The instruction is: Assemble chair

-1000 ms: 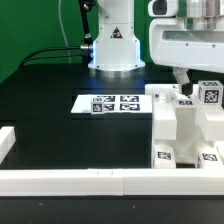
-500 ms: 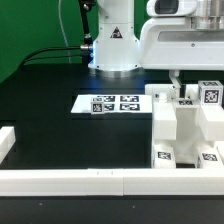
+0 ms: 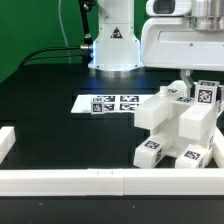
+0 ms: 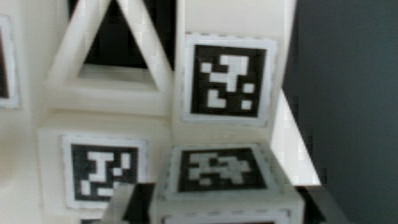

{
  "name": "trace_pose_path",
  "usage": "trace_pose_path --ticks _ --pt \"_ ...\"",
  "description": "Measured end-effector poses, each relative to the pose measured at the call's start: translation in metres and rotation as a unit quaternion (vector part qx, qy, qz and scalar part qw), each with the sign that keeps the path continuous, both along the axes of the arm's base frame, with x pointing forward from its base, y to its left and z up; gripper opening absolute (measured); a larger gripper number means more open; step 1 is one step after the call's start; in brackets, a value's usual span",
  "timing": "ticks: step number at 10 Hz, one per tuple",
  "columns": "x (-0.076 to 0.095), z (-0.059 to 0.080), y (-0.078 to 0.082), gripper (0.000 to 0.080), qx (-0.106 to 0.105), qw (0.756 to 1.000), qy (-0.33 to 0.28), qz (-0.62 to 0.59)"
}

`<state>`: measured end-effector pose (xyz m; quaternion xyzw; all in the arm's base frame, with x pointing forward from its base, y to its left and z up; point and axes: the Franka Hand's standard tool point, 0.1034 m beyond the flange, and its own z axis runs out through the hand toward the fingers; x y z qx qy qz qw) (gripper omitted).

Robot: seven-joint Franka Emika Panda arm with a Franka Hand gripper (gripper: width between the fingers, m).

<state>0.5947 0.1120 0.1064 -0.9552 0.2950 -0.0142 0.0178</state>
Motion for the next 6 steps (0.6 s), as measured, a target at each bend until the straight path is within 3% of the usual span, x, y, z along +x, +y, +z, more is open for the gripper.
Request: trace_pose_path --ticks 6 --pt "0.0 0.0 0.0 0.0265 0.0 1.0 0.0 -0.012"
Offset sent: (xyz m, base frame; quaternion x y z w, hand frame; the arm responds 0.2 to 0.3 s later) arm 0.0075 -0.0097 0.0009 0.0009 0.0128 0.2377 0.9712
